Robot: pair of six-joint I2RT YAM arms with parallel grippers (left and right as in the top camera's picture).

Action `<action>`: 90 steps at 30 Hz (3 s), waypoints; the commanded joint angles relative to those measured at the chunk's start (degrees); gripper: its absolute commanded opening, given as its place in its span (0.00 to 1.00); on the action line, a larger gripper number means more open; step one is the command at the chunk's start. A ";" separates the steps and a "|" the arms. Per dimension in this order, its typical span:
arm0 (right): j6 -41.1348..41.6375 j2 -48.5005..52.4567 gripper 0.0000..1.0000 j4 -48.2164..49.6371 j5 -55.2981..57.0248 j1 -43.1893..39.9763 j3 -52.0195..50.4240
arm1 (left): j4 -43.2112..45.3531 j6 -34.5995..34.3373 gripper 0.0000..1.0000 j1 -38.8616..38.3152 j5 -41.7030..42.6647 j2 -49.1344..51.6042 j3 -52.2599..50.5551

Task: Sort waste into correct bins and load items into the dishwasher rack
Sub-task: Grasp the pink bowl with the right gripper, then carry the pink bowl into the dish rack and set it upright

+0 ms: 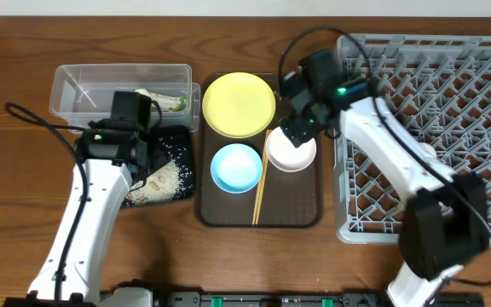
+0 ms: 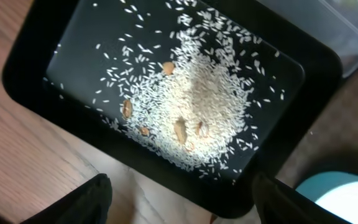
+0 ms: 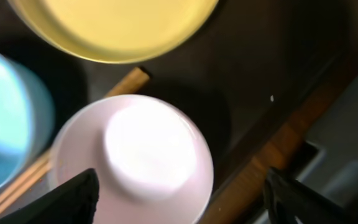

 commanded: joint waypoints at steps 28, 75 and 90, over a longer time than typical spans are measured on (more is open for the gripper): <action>12.37 -7.65 0.01 2.43 20.96 -4.13 0.81 | -0.33 -0.94 0.75 0.44 -1.31 -0.37 0.35; -2.64 8.79 0.01 35.28 64.92 -9.42 0.79 | -0.28 -0.96 0.76 0.44 -1.31 -0.37 0.35; 17.99 8.20 0.22 15.80 54.23 -5.42 0.79 | -0.28 -0.94 0.76 0.44 -1.31 -0.37 0.35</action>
